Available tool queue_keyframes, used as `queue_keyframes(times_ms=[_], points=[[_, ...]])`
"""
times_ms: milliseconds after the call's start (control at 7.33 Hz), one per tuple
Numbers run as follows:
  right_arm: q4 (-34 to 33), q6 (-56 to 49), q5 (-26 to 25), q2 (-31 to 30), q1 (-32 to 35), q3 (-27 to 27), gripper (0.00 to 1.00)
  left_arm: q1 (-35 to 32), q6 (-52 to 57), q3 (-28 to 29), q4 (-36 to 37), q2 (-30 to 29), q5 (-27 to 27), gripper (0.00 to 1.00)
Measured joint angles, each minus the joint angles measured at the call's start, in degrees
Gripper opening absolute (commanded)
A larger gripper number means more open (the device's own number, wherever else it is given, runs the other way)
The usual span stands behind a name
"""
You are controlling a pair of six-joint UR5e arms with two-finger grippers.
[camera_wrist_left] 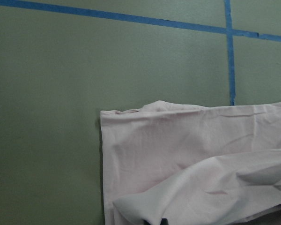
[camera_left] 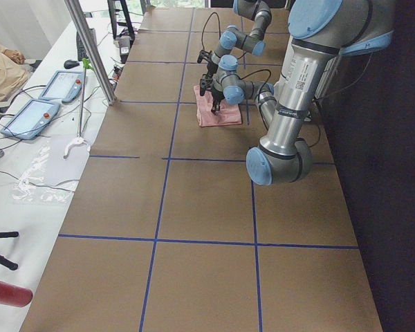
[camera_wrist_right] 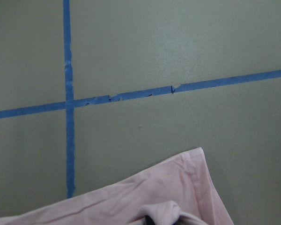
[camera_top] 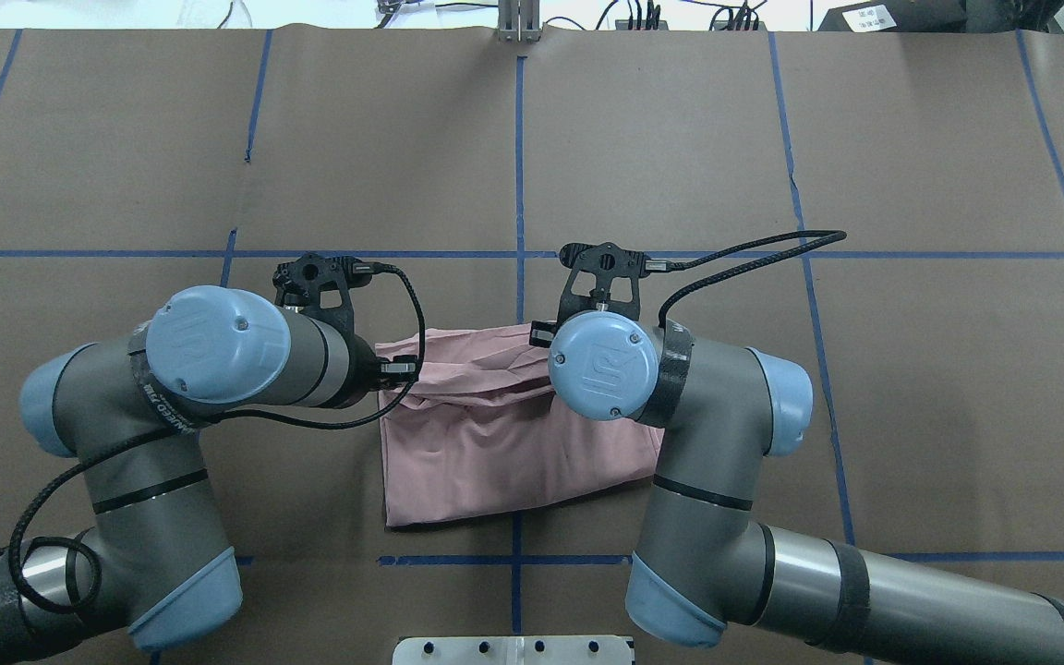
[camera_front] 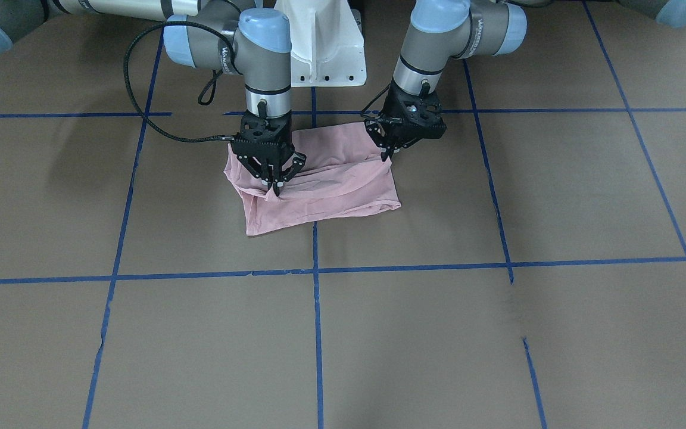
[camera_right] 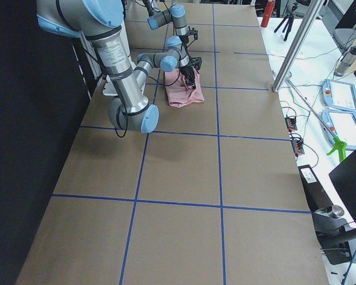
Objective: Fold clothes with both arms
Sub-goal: 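Release the shirt and lift both grippers away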
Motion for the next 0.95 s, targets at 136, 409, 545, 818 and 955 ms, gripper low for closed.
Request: queue_keyframes(times_ms=[136, 409, 545, 818, 955], points=[[0.62, -0.76, 1.49, 1.23, 1.54, -2.43, 1.0, -2.52, 2.37, 2.96, -1.53, -0.88, -0.14, 1.0], [1.67, -7.7, 9.26, 7.7, 7.49, -11.57, 1.0, -9.6, 13.46, 11.96, -5.91, -3.97, -1.96, 1.0], [2.04, -12.64, 13.38, 9.61, 10.26, -14.18, 1.0, -12.23, 18.27, 14.33, -7.64, -4.52, -4.75, 1.0], [2.31, -18.17, 19.55, 10.73, 14.08, -15.54, 1.0, -14.09, 21.91, 15.33, -8.8, -4.75, -7.78, 1.0], [2.3, -19.41, 21.52, 10.8, 15.3, -15.61, 1.0, -14.46, 22.39, 15.04, -8.86, -4.66, -8.14, 1.0]])
